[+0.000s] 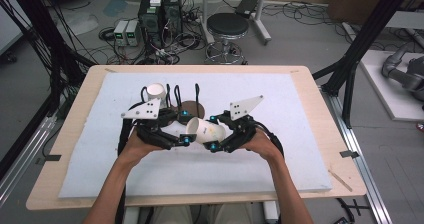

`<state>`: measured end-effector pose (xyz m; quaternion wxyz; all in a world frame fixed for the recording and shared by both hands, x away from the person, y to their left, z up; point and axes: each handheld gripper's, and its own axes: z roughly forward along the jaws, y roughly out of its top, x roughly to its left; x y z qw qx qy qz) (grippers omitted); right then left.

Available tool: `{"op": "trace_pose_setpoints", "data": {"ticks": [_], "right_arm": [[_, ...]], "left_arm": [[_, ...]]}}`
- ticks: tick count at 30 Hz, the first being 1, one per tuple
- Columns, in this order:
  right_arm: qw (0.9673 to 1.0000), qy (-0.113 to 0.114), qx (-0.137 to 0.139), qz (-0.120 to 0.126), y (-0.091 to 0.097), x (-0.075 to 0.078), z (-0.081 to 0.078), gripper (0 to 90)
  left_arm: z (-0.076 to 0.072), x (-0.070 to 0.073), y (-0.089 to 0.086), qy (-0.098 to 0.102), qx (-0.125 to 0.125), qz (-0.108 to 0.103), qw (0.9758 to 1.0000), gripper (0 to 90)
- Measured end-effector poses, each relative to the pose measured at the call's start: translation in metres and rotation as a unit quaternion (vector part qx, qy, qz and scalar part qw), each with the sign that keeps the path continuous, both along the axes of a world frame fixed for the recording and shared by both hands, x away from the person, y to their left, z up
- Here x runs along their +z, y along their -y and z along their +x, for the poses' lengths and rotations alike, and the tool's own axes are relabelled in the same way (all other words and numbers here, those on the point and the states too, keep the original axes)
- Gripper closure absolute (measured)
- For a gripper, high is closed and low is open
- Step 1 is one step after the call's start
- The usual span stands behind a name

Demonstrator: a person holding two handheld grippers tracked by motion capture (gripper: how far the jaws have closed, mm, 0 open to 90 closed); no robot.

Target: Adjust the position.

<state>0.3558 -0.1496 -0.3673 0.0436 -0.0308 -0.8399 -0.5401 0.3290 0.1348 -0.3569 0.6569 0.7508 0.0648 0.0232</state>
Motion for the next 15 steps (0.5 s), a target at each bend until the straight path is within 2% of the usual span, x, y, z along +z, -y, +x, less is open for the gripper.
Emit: {"op": "trace_pose_setpoints", "data": {"ticks": [3,5,7,11,15], "right_arm": [[0.9999,0.012,0.002,-0.001,0.0003,0.0010,-0.0016,30.5],[0.9999,0.010,0.002,-0.002,0.0012,0.0015,-0.0018,31.7],[0.9999,0.016,0.005,-0.001,0.0023,0.0019,-0.0010,32.5],[0.9999,0.014,0.002,-0.001,0.0038,0.0029,-0.0021,32.7],[0.9999,0.014,0.003,-0.002,0.0046,0.0033,-0.0023,32.7]], "left_arm": [[-0.0004,-0.0003,-0.0001,0.003,0.004,-0.003,1.0000,36.5],[-0.0010,-0.0006,0.0004,0.004,0.005,0.000,1.0000,35.0],[-0.0013,-0.0011,0.0015,0.005,0.013,0.001,0.9999,23.7],[-0.0010,-0.0021,0.0003,0.002,0.013,-0.004,0.9999,11.2],[-0.0012,-0.0017,-0.0019,0.002,0.014,-0.001,0.9999,11.2]]}}
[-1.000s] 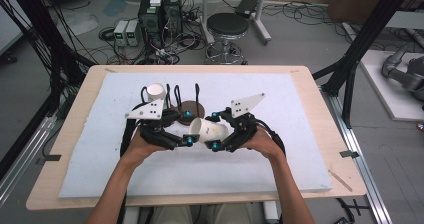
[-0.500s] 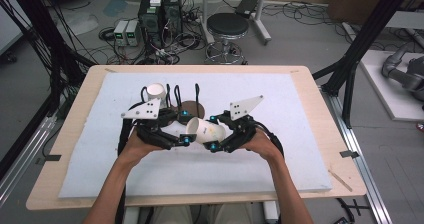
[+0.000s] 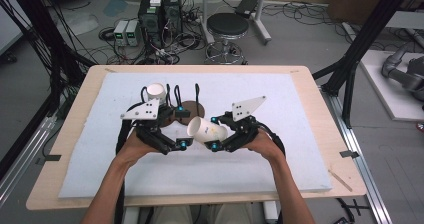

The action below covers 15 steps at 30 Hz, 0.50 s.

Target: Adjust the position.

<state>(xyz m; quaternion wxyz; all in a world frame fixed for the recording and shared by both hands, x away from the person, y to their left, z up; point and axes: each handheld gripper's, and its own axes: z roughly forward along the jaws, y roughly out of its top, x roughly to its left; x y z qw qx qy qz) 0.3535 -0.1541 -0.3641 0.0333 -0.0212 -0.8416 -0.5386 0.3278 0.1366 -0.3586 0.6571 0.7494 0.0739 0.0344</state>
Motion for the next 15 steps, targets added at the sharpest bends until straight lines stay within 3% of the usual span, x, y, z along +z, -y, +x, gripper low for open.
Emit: {"op": "trace_pose_setpoints", "data": {"ticks": [5,8,10,12,15], "right_arm": [[0.9999,0.000,-0.004,-0.015,0.000,0.000,-0.001,32.6],[0.9995,0.004,-0.002,-0.030,-0.001,0.000,-0.004,32.6],[0.9985,0.007,-0.006,-0.055,-0.001,0.001,-0.006,32.6],[0.9958,0.010,-0.009,-0.090,-0.003,0.004,-0.008,32.6],[0.9896,0.022,-0.014,-0.142,-0.007,0.007,-0.010,32.5]], "left_arm": [[-0.001,0.002,-0.004,-0.002,0.009,0.027,0.9996,11.2],[-0.001,0.009,-0.005,0.000,0.005,0.085,0.9964,11.3],[-0.001,0.013,-0.004,0.001,0.002,0.124,0.9922,11.4],[0.000,0.017,-0.002,0.007,-0.012,0.166,0.9860,11.5],[0.000,0.021,0.004,0.008,-0.028,0.227,0.9734,11.8]]}}
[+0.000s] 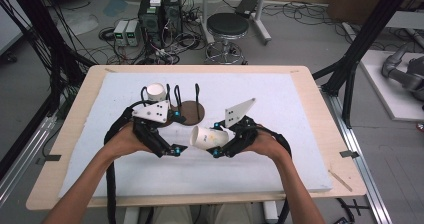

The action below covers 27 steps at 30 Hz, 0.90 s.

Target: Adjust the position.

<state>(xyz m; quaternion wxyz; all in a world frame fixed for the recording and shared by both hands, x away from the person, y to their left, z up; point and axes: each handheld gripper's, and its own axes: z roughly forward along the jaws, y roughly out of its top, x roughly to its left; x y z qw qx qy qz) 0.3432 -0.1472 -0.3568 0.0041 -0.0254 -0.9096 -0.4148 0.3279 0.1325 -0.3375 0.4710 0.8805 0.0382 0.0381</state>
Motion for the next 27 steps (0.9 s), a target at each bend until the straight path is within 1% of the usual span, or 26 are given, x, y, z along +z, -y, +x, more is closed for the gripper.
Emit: {"op": "trace_pose_setpoints", "data": {"ticks": [1,2,3,4,5,7,10,12,13,15,16,18,19,24,25,27], "right_arm": [[0.9999,-0.002,-0.001,-0.010,-0.001,0.001,-0.001,32.4],[0.9996,0.002,-0.001,-0.026,-0.003,0.002,-0.001,32.4],[0.9993,0.005,-0.002,-0.037,-0.004,0.003,-0.002,32.4],[0.9987,0.008,-0.001,-0.051,-0.005,0.004,-0.002,32.4],[0.9979,0.008,-0.002,-0.065,-0.007,0.005,-0.003,32.4],[0.9953,0.013,0.000,-0.095,-0.010,0.006,-0.004,32.4],[0.9917,0.016,0.001,-0.128,-0.014,0.007,-0.005,32.3],[0.9904,0.017,0.000,-0.137,-0.016,0.008,-0.005,32.2],[0.9897,0.017,0.001,-0.142,-0.017,0.009,-0.005,32.2],[0.9889,0.016,0.000,-0.148,-0.018,0.010,-0.006,32.2],[0.9889,0.018,0.004,-0.148,-0.018,0.010,-0.005,32.2],[0.9880,0.017,0.004,-0.153,-0.020,0.010,-0.006,32.2],[0.9879,0.016,0.006,-0.154,-0.021,0.010,-0.006,32.2],[0.9869,0.018,0.013,-0.160,-0.027,0.010,-0.005,32.3],[0.9869,0.021,0.014,-0.159,-0.028,0.009,-0.005,32.2],[0.9867,0.018,0.014,-0.161,-0.030,0.009,-0.005,32.2]], "left_arm": [[0.000,0.000,0.003,0.000,-0.006,0.025,0.9997,12.1],[0.001,0.001,0.004,0.002,-0.011,0.044,0.9990,12.3],[0.001,0.001,0.006,-0.002,-0.013,0.057,0.9983,12.7],[0.002,0.002,0.007,0.000,-0.017,0.071,0.9974,12.9],[0.003,0.002,0.008,-0.004,-0.016,0.079,0.9968,13.0],[0.005,0.003,0.009,-0.004,-0.016,0.097,0.9951,13.2],[0.007,0.003,0.011,-0.007,-0.023,0.119,0.9926,13.2],[0.007,0.002,0.011,-0.011,-0.025,0.124,0.9918,13.2],[0.007,0.001,0.011,-0.009,-0.025,0.128,0.9914,13.2],[0.008,0.000,0.012,-0.010,-0.024,0.134,0.9906,13.2],[0.009,-0.001,0.013,-0.011,-0.022,0.137,0.9903,13.2],[0.010,-0.002,0.015,-0.013,-0.023,0.138,0.9900,13.2],[0.010,-0.003,0.017,-0.011,-0.024,0.138,0.9901,13.3],[0.011,-0.009,0.029,-0.013,-0.033,0.152,0.9877,13.2],[0.011,-0.010,0.032,-0.012,-0.035,0.152,0.9877,13.2],[0.012,-0.011,0.036,-0.012,-0.040,0.153,0.9873,13.3]]}}
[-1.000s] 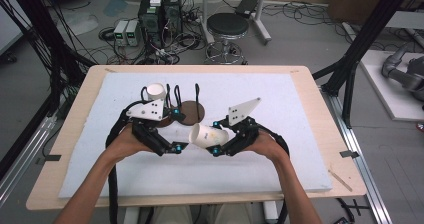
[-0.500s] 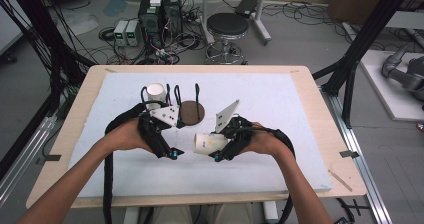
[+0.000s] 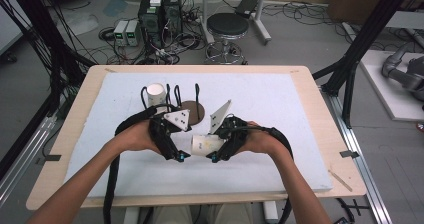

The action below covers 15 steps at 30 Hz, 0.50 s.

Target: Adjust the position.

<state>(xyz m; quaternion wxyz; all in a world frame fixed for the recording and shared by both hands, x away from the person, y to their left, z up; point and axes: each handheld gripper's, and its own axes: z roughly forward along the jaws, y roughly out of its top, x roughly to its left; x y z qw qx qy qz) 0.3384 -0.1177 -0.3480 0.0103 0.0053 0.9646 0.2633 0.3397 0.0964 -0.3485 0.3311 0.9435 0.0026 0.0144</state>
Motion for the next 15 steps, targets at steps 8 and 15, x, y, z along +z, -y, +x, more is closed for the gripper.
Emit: {"op": "trace_pose_setpoints", "data": {"ticks": [8,15], "right_arm": [[1.0000,-0.005,-0.001,-0.007,-0.004,-0.003,0.001,32.2],[1.0000,-0.006,0.002,-0.007,-0.005,-0.005,0.001,32.0]], "left_arm": [[0.001,-0.005,0.010,-0.003,-0.002,0.002,1.0000,13.6],[0.000,-0.006,0.015,-0.004,-0.007,0.004,1.0000,17.0]]}}
